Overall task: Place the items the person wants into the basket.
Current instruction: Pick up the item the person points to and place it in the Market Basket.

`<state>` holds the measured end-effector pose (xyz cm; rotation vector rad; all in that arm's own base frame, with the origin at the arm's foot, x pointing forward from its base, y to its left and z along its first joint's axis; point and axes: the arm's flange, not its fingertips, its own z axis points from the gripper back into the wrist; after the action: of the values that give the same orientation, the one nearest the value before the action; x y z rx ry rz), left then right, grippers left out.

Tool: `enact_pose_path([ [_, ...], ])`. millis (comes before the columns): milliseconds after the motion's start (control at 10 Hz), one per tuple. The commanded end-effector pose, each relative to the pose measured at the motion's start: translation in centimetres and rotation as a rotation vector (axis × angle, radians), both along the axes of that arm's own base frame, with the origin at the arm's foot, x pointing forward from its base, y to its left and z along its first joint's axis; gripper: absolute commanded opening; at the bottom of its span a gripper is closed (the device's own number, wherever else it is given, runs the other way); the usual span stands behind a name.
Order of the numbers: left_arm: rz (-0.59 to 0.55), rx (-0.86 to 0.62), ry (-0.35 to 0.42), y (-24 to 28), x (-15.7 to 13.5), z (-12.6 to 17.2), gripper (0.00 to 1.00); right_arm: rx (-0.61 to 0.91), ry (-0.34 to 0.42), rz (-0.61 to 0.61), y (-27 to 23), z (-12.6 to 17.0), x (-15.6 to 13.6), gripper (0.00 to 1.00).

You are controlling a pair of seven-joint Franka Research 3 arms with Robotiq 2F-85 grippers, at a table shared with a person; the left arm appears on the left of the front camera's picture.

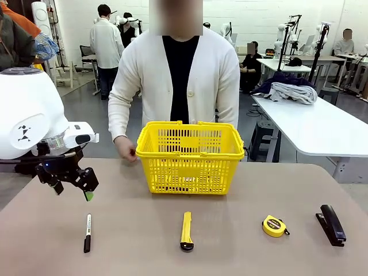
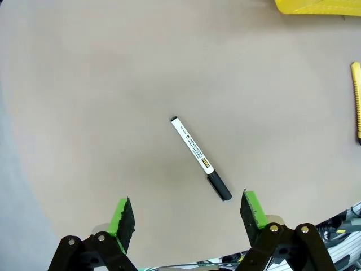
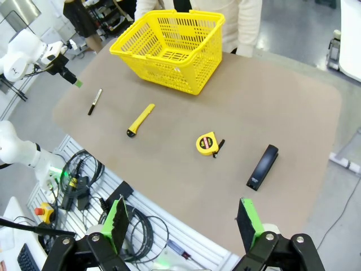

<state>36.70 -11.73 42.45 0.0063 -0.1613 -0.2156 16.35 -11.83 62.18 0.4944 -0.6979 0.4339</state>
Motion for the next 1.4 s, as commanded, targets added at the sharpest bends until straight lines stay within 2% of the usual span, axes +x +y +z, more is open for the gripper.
enact_pose_path([
  [0, -0.025, 0.023, 0.012, -0.5, -0.8, 0.5, 0.97, 0.01, -0.005, 0.022, 0.0, -0.1, 0.1, 1.0],
  [300, -0.02, 0.005, 0.011, -0.7, -0.5, 0.1, 0.97, 0.01, -0.005, 0.022, 0.0, -0.1, 0.1, 1.0],
  [400, -0.036, 0.073, -0.017, -1.2, -2.2, -2.8, 0.97, 0.01, -0.005, 0.022, 0.0, -0.1, 0.1, 1.0],
  [600, 0.013, 0.031, 0.005, -2.3, -4.0, -6.3, 0.97, 0.01, -0.005, 0.022, 0.0, -0.1, 0.1, 1.0],
  [1000, 0.175, 0.057, 0.011, -2.8, -4.0, -10.5, 0.97, 0.01, -0.005, 0.022, 0.0, -0.1, 0.1, 1.0],
  [1300, 0.284, 0.035, 0.005, -0.8, -4.2, -12.0, 0.97, 0.01, -0.005, 0.022, 0.0, -0.1, 0.1, 1.0],
])
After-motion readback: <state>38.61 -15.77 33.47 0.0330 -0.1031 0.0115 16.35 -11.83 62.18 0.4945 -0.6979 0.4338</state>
